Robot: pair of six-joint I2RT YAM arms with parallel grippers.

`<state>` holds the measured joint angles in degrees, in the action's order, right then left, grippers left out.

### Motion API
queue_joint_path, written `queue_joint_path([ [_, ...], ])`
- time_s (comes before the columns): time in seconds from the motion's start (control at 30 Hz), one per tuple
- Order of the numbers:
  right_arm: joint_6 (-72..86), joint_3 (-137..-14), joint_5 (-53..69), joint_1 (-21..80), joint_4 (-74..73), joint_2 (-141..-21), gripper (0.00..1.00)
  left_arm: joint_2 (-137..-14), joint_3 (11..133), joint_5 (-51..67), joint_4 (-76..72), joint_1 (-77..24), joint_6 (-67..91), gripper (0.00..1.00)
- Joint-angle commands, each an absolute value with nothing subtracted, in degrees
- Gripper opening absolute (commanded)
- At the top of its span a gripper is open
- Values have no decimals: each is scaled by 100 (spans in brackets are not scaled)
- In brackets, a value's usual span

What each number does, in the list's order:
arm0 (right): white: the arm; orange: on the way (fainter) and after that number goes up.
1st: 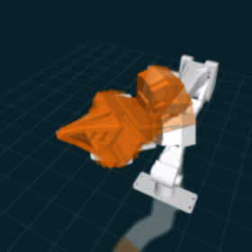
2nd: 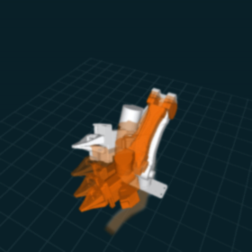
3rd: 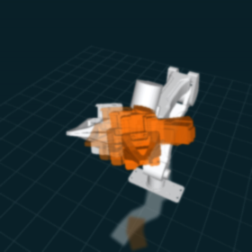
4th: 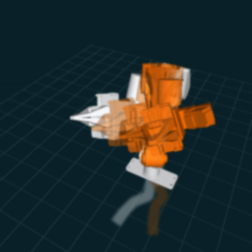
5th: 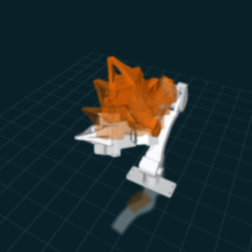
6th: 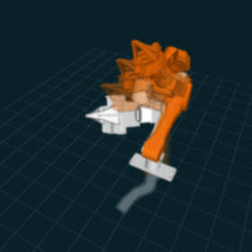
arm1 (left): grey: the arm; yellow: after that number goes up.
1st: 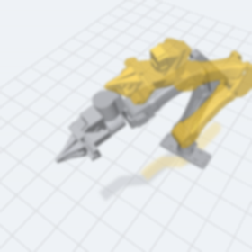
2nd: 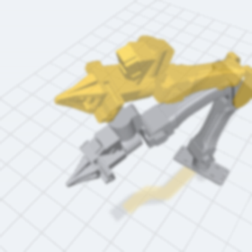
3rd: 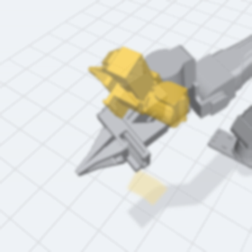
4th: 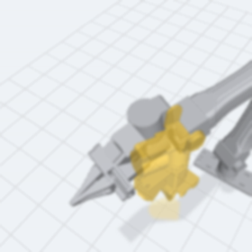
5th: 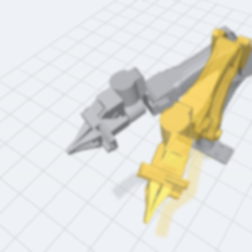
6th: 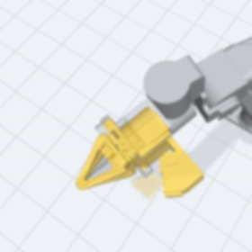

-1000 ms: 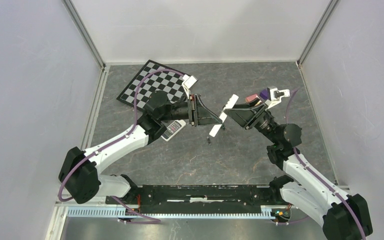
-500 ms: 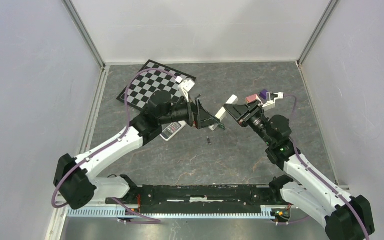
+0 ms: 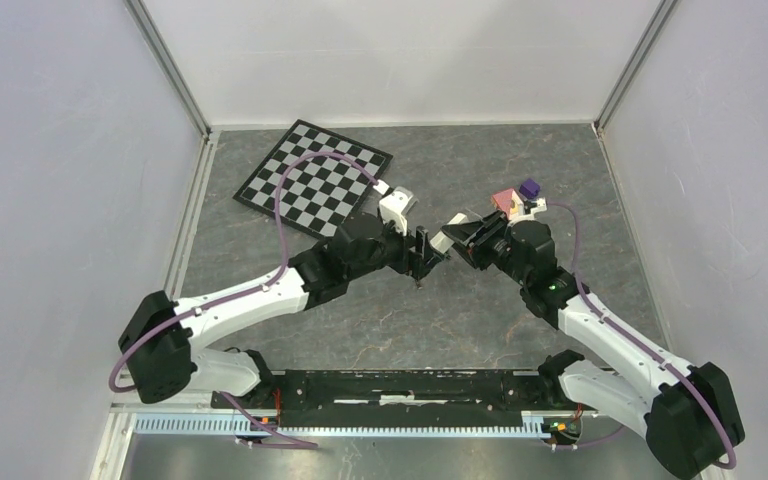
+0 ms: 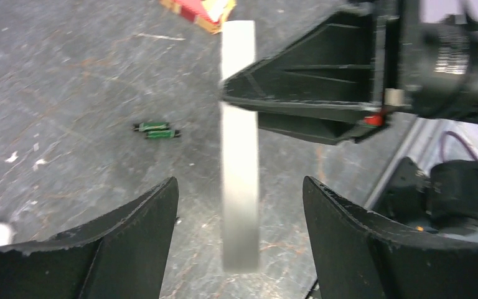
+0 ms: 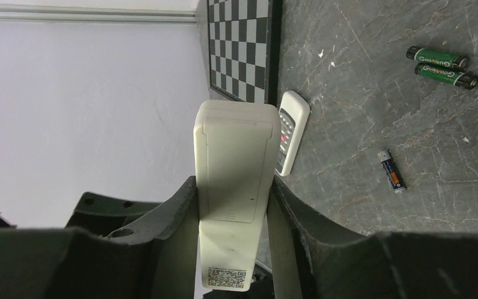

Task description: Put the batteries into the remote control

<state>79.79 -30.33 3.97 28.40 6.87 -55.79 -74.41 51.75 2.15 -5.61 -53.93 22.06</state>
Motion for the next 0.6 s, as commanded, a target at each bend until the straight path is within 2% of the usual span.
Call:
queue_joint_path([
  [0.0,8209,-3331,430,2859,736,-5507,17,-7475,5102,-879,-595,-5423,2090,82],
  [0.13,8257,-3309,527,2863,729,-5499,17,-7502,5089,-568,-586,-5423,2089,81],
  [0.3,8424,-3205,639,2864,887,-5514,17,-7514,4782,211,-1130,-5416,2333,59],
  [0.47,8543,-3061,787,2864,1323,-5562,17,-7579,4590,659,-1487,-5414,2557,48],
  [0.53,8519,-3066,861,2860,1372,-5609,17,-7596,4580,672,-1549,-5402,2647,36],
  [0.57,8496,-3067,890,2861,1374,-5616,18,-7596,4588,666,-1551,-5372,2669,24],
])
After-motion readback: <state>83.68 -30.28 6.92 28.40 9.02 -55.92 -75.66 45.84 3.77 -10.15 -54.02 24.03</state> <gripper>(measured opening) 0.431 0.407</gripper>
